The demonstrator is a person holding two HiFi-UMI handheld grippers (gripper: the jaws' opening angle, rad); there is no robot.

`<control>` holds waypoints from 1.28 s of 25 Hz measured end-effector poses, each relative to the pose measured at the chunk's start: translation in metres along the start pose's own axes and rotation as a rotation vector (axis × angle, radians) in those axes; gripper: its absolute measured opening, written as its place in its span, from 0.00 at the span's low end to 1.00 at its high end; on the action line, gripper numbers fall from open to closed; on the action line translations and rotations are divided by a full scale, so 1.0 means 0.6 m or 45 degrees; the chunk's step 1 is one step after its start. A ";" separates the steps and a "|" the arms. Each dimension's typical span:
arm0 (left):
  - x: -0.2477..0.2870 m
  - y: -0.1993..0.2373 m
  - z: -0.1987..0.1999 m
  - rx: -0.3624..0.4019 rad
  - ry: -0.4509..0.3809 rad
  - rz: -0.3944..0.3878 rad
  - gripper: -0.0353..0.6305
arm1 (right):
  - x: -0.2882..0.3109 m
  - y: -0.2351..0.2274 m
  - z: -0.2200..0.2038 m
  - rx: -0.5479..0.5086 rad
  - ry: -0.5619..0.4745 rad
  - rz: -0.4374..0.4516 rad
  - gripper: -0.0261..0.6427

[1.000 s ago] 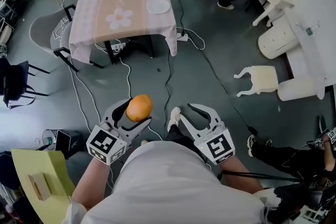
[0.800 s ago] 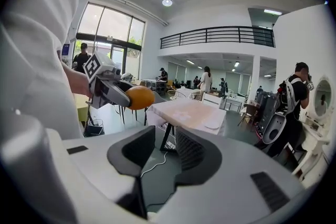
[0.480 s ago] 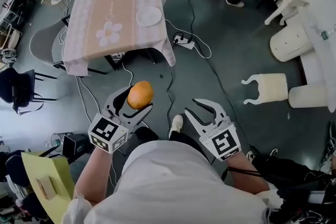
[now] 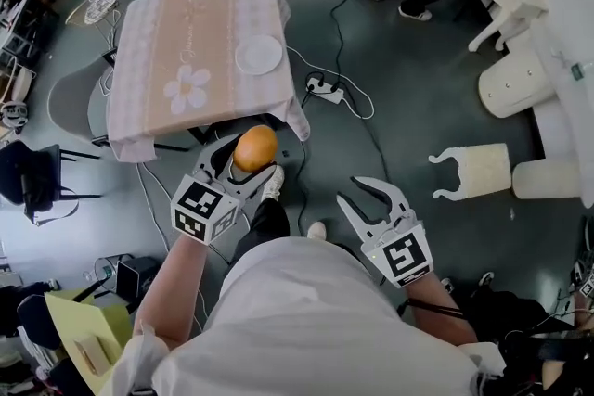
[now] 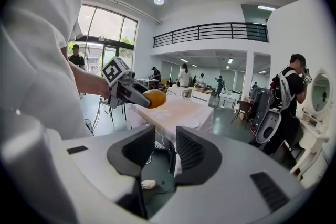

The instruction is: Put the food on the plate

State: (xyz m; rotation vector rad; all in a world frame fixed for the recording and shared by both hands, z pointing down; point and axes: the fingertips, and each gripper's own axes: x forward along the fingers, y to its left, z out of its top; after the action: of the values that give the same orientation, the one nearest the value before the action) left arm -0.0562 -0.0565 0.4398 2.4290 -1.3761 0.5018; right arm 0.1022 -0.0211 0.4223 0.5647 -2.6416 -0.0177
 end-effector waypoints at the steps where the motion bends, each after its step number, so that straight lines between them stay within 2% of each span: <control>1: 0.017 0.022 0.002 0.011 0.008 -0.008 0.59 | 0.009 -0.017 0.005 0.001 0.007 -0.027 0.24; 9: 0.155 0.220 0.029 0.124 0.104 -0.086 0.58 | 0.084 -0.130 0.047 0.078 0.068 -0.254 0.24; 18: 0.324 0.417 -0.029 0.190 0.315 -0.134 0.59 | 0.164 -0.186 0.062 0.205 0.148 -0.419 0.24; 23: 0.399 0.466 -0.068 0.215 0.414 -0.177 0.59 | 0.169 -0.207 0.053 0.292 0.220 -0.533 0.24; 29: 0.458 0.494 -0.125 0.285 0.558 -0.188 0.59 | 0.173 -0.211 0.047 0.351 0.285 -0.610 0.24; 32: 0.473 0.500 -0.136 0.332 0.588 -0.203 0.59 | 0.174 -0.215 0.045 0.367 0.315 -0.641 0.24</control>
State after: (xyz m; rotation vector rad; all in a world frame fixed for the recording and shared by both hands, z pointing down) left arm -0.1917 -0.3854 0.6651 2.3759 -0.9638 1.1739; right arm 0.0551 -0.1820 0.4281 1.2309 -2.2138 0.2664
